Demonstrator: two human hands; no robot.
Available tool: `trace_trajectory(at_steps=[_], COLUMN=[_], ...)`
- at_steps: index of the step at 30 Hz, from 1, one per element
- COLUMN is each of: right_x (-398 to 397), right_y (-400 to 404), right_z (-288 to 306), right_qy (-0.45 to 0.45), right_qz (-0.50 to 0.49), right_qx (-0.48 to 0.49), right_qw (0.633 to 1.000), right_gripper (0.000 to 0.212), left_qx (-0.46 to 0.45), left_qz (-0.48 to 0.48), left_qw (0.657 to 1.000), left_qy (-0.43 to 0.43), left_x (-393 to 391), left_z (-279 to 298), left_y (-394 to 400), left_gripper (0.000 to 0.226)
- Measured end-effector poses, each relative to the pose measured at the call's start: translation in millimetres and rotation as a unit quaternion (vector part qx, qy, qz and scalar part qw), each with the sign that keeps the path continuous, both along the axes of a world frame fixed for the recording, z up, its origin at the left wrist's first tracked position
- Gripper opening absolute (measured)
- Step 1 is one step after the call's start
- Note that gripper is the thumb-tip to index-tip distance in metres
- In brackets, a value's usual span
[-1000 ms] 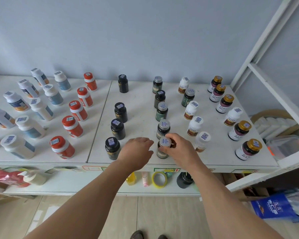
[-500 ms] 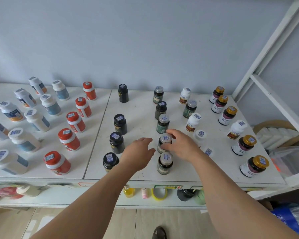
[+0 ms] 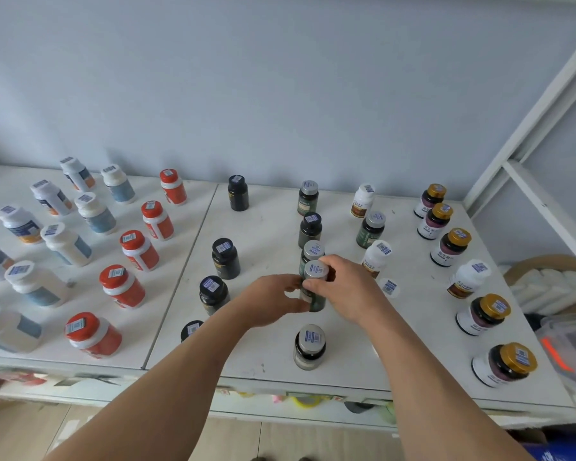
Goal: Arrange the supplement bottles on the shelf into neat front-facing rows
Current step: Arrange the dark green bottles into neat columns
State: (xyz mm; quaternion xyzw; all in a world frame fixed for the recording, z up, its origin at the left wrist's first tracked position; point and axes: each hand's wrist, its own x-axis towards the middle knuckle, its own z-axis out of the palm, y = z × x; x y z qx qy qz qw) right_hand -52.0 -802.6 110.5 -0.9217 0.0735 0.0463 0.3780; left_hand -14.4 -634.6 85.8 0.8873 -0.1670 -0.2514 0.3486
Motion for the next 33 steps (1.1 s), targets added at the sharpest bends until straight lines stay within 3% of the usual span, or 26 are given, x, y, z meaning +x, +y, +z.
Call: trace_trajectory(at_steps=[14,21,30,33], right_x=[0.0,-7.9,-14.7,-4.0], right_y=[-0.7,-0.7,0.3,-1.3], right_z=[2.4,-11.3,-23.3,-14.1], right_qy=[0.021,0.042,0.081,0.034], right_qz=[-0.020,-0.018,-0.030,-0.072], right_qx=[0.013,0.032,0.041,0.055], right_qw=[0.999,0.998,0.995,0.995], right_gripper=[0.039,0.038,0.072,0.061], left_qx=[0.013,0.077,0.107,0.096], left_qz=[-0.050,-0.069,-0.057,-0.035], left_qw=[0.999,0.993,0.989,0.991], left_qy=[0.005,-0.051,-0.085,-0.091], left_x=[9.8,6.8,17.4,24.6], left_z=[3.8,3.4,-1.5,-2.3], left_y=[2.2,1.9,6.4,7.5], left_gripper=[0.051,0.057,0.057,0.056])
